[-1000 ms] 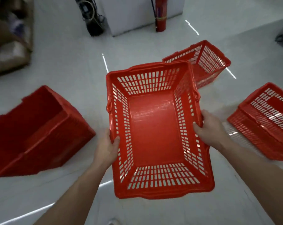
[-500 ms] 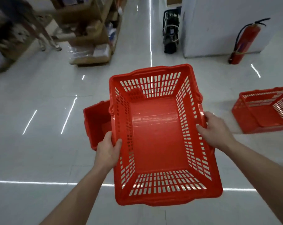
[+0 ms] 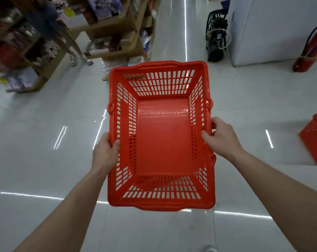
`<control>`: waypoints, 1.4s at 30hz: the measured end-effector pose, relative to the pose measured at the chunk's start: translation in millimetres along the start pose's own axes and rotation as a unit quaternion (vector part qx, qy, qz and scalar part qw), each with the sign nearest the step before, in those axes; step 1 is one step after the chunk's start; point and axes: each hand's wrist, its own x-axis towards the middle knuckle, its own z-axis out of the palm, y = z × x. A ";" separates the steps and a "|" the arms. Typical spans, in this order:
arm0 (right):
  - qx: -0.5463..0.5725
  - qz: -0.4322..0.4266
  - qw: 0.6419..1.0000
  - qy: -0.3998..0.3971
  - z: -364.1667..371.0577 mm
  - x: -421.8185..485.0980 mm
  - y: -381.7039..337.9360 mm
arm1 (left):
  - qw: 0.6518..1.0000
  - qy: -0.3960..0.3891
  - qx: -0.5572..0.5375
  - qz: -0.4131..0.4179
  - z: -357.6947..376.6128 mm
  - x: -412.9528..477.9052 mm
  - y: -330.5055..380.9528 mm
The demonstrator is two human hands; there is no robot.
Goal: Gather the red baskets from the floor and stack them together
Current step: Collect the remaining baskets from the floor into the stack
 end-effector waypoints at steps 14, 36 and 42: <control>0.052 0.134 0.987 0.068 89.0 13.6 18.8 | 0.993 -0.065 0.083 0.056 28.8 161.4 27.2; 0.050 0.424 0.881 0.203 278.8 -72.4 -4.5 | 0.913 -0.324 0.124 0.215 115.5 260.7 -54.5; -0.037 0.422 0.899 0.110 276.7 -57.5 3.8 | 0.891 -0.318 0.177 0.272 129.0 245.4 -59.3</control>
